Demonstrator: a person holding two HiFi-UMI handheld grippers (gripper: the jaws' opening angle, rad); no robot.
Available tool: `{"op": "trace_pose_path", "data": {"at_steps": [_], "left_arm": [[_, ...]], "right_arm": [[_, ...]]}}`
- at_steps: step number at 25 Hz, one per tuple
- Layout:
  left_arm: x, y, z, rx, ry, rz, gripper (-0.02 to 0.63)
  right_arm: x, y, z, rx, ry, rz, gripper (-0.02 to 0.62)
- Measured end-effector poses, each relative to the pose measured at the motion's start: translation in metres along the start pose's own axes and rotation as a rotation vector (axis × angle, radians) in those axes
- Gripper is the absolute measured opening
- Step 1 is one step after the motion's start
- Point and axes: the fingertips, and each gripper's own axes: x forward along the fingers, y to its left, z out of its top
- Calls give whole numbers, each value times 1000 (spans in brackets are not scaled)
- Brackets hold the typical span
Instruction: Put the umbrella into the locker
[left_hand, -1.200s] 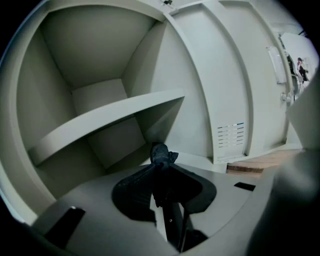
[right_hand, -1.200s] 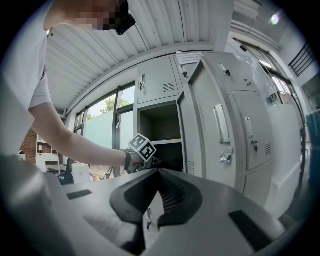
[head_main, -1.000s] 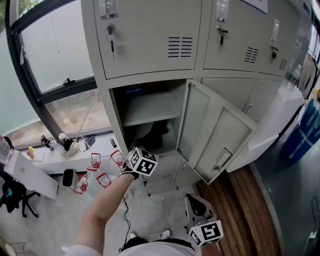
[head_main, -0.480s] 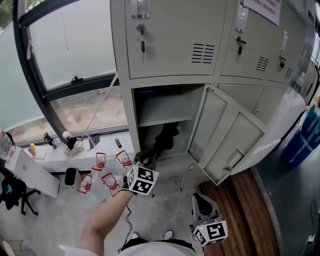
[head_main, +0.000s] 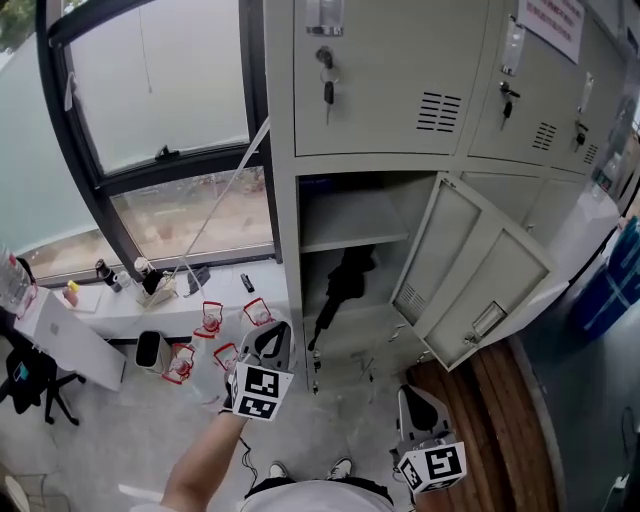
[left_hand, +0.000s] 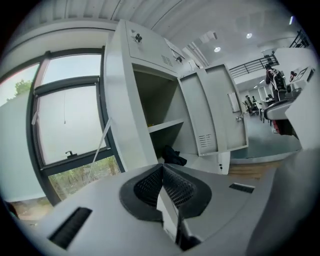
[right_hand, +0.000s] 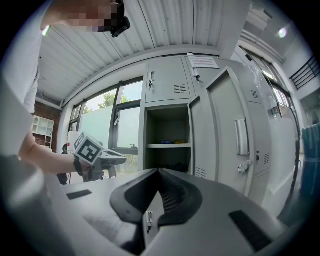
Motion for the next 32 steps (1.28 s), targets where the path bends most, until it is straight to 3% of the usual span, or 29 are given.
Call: {"op": "trace_pose_path", "data": {"at_steps": [11,20,32], "left_arm": [[-61,23,-20,16,-21,53,21],[-93,29,-43,-93,-12,68,21],[-124,32,-56,-139,-16,73,21]], "right_arm": [[13,7,4,-17,0,9,15],[22,9,6,-15,9,-2,15],[32,4,5,-23,28,-37,15]]}}
